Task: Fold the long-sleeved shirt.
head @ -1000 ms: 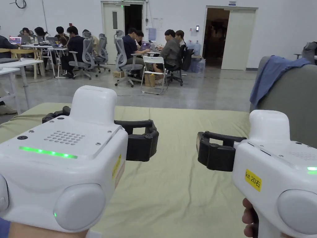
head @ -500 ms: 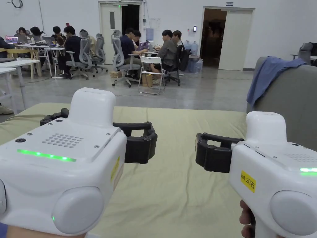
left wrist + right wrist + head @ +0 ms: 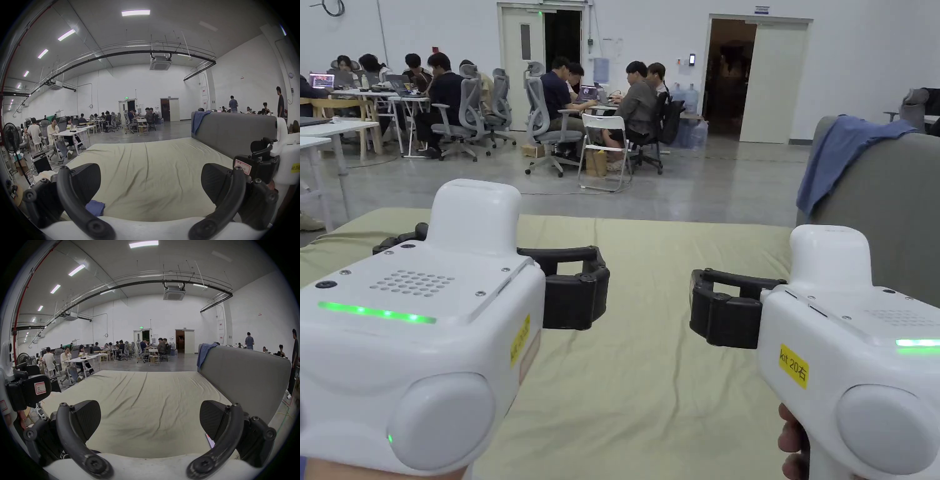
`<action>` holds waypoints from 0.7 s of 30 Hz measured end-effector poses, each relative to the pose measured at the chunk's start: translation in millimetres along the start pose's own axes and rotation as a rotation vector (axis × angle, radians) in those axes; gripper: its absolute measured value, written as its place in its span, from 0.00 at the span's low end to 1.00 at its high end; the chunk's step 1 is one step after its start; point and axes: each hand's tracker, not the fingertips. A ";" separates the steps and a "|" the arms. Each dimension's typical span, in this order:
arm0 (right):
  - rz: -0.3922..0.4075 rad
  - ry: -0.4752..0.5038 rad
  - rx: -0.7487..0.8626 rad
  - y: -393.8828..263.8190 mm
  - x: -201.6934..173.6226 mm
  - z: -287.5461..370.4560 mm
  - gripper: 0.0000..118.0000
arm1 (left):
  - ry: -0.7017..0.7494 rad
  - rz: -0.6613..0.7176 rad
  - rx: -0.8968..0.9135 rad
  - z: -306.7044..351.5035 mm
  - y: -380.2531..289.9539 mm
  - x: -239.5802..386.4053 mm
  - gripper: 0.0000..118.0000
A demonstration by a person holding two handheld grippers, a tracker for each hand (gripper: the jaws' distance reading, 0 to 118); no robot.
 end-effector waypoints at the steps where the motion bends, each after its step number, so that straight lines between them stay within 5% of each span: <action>1: 0.001 0.001 -0.001 0.1 -0.3 -0.2 1.00 | -0.003 0.003 -0.001 0.0 0.2 -0.1 1.00; 21: 0.026 0.002 0.034 1.3 -8.0 3.8 1.00 | -0.020 0.001 -0.005 1.5 1.1 -1.2 1.00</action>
